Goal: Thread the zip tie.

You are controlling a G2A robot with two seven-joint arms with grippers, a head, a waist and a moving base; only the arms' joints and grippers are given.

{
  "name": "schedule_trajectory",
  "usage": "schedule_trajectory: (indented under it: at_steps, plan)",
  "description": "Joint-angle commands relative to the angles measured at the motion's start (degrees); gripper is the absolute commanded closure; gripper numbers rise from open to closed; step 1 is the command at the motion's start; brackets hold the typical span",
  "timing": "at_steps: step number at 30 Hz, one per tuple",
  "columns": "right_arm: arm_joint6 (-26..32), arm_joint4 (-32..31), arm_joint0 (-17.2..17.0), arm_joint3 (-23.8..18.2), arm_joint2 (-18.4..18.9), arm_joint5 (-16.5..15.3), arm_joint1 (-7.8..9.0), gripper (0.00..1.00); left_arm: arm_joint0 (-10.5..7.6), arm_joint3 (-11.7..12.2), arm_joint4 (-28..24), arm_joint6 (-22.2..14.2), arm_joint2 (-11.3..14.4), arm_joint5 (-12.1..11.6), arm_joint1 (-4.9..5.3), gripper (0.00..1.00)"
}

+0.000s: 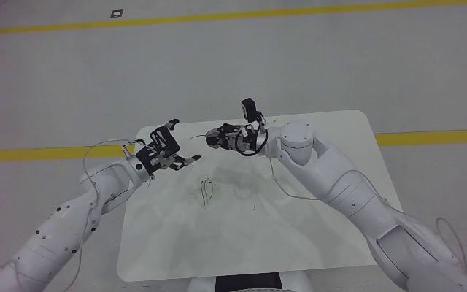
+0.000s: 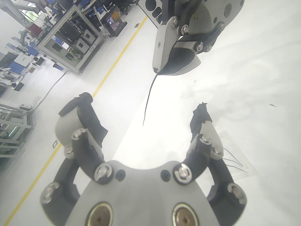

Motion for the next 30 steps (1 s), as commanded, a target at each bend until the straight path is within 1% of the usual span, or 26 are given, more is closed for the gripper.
schedule_trajectory:
  at_steps: [1, 3, 4, 6, 7, 8, 9, 10, 18, 19, 21, 23, 25, 27, 28, 30]
  plan:
    - [-2.1, -6.4, -0.9, -1.8, 0.6, -0.9, 0.58, 1.00, -0.49, 1.0, -5.5, -1.8, -0.6, -0.4, -0.04, 0.00]
    - [-1.9, -10.1, -2.1, -3.5, 1.6, -3.0, 1.25, 1.00, -0.55, 1.4, -9.7, -2.7, -0.9, -0.4, 0.22, 0.00]
    - [-1.3, -13.6, -2.7, -4.7, 2.0, -4.4, 1.75, 1.00, -0.82, 1.7, -12.6, -3.3, -1.1, -0.4, 0.53, 0.00]
    - [-0.3, -19.4, -3.6, -6.6, 2.5, -7.5, 2.49, 1.00, -0.83, 1.4, -18.4, -5.0, -0.3, -0.4, 1.13, 0.00]
    - [0.1, -21.8, -4.4, -7.3, 3.0, -9.0, 2.88, 1.00, -1.23, 0.9, -22.6, -7.0, 0.4, -0.4, 1.71, 0.00]
    - [-0.3, -23.7, -4.9, -7.8, 3.4, -9.4, 3.12, 1.00, -1.42, 0.4, -26.3, -9.3, 1.3, -0.4, 2.18, 0.00]
    - [-0.4, -25.3, -5.4, -8.4, 3.5, -9.4, 3.29, 1.00, -2.25, -0.5, -28.8, -11.7, 2.0, -0.4, 2.74, 0.00]
    - [-0.4, -25.3, -5.4, -8.4, 3.5, -9.4, 3.29, 1.00, -2.67, -0.6, -29.0, -12.2, 2.1, -0.4, 2.95, 0.00]
    - [-0.4, -25.3, -5.4, -8.4, 3.5, -9.4, 3.29, 1.00, -2.61, -0.5, -29.1, -12.1, 2.1, -0.3, 2.92, 0.00]
    - [-0.6, -25.4, -5.5, -8.4, 3.5, -9.5, 3.30, 1.00, -2.46, -0.3, -30.1, -12.3, 2.3, 0.0, 2.78, 0.00]
    - [-1.5, -27.2, -6.3, -8.5, 4.2, -10.3, 3.47, 1.00, -2.75, 0.1, -34.9, -13.1, 2.3, -0.4, 2.56, 0.00]
    - [-1.9, -28.8, -6.7, -8.5, 5.3, -10.9, 3.73, 1.00, -3.18, 0.3, -37.8, -15.2, 2.2, -0.4, 2.65, 0.00]
    - [-2.0, -30.4, -7.5, -8.8, 6.5, -11.4, 4.07, 1.00, -3.53, 0.9, -41.2, -16.5, 2.0, -0.4, 2.89, 0.00]
    - [-2.0, -32.1, -8.1, -9.3, 7.6, -11.9, 4.40, 1.00, -3.84, 1.0, -44.8, -17.9, 1.9, -0.4, 3.15, 0.00]
    - [-1.7, -32.9, -8.6, -9.8, 8.3, -12.0, 4.61, 1.00, -3.92, 0.9, -47.6, -18.8, 2.0, -0.4, 3.35, 0.00]
    - [-0.9, -34.1, -9.3, -10.2, 9.3, -12.4, 4.95, 1.00, -4.46, 1.2, -51.0, -21.1, 1.8, -0.4, 3.76, 0.00]
